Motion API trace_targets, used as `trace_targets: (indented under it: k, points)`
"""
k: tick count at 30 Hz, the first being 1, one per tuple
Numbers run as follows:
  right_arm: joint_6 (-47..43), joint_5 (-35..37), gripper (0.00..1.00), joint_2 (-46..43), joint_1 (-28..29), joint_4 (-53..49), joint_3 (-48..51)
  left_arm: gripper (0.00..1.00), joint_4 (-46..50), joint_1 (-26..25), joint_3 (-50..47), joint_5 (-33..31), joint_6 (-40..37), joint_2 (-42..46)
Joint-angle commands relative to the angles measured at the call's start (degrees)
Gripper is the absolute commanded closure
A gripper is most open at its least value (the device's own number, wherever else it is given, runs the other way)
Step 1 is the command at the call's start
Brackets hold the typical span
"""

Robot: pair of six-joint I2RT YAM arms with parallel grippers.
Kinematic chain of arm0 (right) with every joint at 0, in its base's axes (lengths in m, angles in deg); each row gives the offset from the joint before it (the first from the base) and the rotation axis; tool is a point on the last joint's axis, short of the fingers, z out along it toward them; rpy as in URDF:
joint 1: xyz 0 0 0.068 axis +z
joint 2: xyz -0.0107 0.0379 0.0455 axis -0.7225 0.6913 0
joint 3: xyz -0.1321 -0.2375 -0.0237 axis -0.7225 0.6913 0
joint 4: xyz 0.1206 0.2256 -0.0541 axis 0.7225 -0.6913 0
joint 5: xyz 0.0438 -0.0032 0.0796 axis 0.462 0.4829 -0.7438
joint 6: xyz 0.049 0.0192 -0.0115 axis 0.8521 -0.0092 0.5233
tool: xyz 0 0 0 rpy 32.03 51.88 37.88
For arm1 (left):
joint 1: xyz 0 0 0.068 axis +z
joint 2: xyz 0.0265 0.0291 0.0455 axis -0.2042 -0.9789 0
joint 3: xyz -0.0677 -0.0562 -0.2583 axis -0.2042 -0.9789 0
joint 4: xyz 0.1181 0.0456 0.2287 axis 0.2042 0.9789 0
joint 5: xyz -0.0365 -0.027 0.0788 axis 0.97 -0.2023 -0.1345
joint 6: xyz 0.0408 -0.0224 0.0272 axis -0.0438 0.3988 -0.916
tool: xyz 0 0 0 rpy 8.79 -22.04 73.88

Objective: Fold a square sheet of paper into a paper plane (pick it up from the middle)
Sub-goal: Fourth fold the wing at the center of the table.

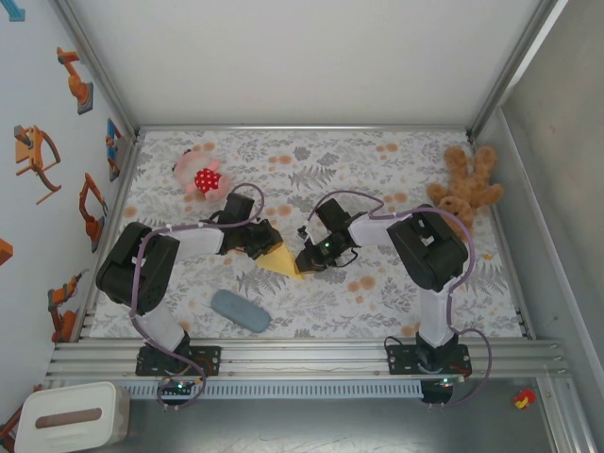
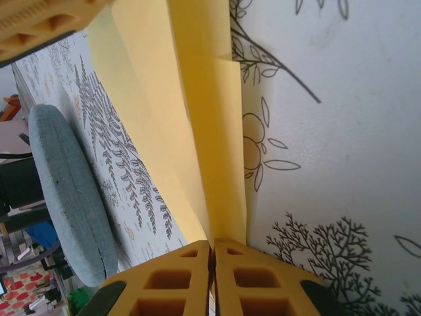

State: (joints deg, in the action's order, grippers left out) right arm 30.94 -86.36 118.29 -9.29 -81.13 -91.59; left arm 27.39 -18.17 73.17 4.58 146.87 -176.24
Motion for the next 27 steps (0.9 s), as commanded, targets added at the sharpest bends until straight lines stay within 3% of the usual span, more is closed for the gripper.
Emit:
trace_targets:
  k: [1,17,27]
  points:
    - [-1.1,3.6,0.9,1.6,-0.2,-2.9,-0.4,0.9,1.3,0.3,1.2,0.1,-1.8,-0.6]
    - [-0.9,4.3,0.91,2.0,-0.2,-3.5,-0.6,0.9,2.7,1.1,-0.6,-0.5,-2.9,3.4]
    - [-0.8,4.1,0.91,1.7,-0.2,-3.4,-0.9,0.9,1.3,1.1,0.6,0.7,-2.4,0.7]
